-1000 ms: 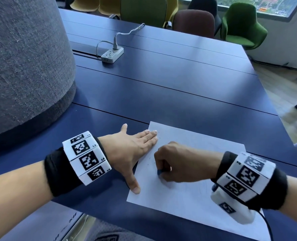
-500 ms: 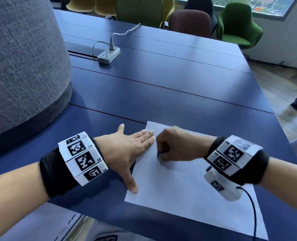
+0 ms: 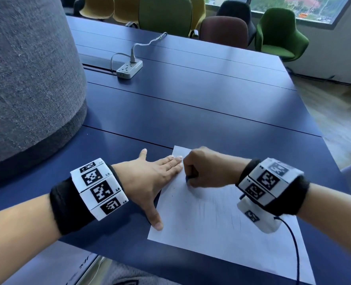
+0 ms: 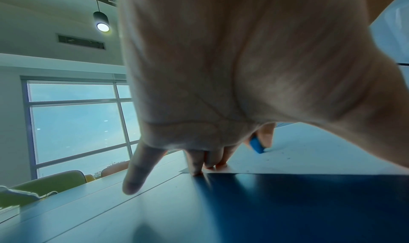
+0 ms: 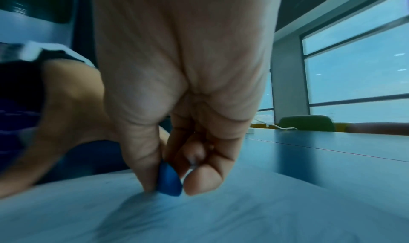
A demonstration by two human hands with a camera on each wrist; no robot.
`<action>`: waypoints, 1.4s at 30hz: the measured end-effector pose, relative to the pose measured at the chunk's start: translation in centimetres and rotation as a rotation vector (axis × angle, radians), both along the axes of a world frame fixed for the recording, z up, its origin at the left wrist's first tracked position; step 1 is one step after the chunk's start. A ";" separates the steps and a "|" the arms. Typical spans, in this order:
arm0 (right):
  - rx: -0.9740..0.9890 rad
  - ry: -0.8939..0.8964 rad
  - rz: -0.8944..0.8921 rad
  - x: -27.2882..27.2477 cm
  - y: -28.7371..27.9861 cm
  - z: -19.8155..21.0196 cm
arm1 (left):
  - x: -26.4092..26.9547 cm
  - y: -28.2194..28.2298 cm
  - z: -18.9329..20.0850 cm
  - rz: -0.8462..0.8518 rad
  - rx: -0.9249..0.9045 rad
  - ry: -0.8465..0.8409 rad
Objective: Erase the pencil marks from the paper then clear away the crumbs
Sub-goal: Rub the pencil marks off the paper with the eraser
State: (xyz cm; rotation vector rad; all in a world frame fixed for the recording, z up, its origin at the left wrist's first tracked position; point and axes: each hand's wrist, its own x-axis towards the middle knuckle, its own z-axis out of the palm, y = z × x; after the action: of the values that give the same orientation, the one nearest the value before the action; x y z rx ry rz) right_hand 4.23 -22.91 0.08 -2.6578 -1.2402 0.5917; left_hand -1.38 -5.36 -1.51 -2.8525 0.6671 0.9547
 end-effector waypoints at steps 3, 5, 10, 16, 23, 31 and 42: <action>-0.066 0.131 0.097 -2.0 0.0 0.2 | 0.1 0.0 0.0 0.000 0.011 0.005; -0.067 0.144 0.050 -0.8 0.1 0.4 | 0.0 -0.1 0.1 0.000 0.011 0.006; 0.032 -0.022 -0.070 0.8 -0.6 -0.1 | -0.1 0.0 0.0 0.004 0.023 0.005; 0.035 0.069 0.068 -3.2 -2.3 -0.5 | -0.1 -0.1 0.0 -0.008 0.027 -0.013; -0.001 -0.011 -0.109 -3.5 -7.8 -0.9 | -0.3 0.9 -0.8 0.001 -0.049 -0.062; 0.061 0.010 -0.104 -3.6 -8.3 -1.2 | -1.7 1.6 -0.2 0.041 0.005 -0.007; 0.020 0.006 -0.113 -3.6 -8.4 -1.4 | -8.3 -4.3 -1.8 -0.306 -0.163 0.011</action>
State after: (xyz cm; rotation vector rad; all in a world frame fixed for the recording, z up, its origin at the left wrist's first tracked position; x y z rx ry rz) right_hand 0.61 -31.34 -1.32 -2.6859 -1.0796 0.5661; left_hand -9.68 -9.64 -3.30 -2.7615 1.1909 0.9047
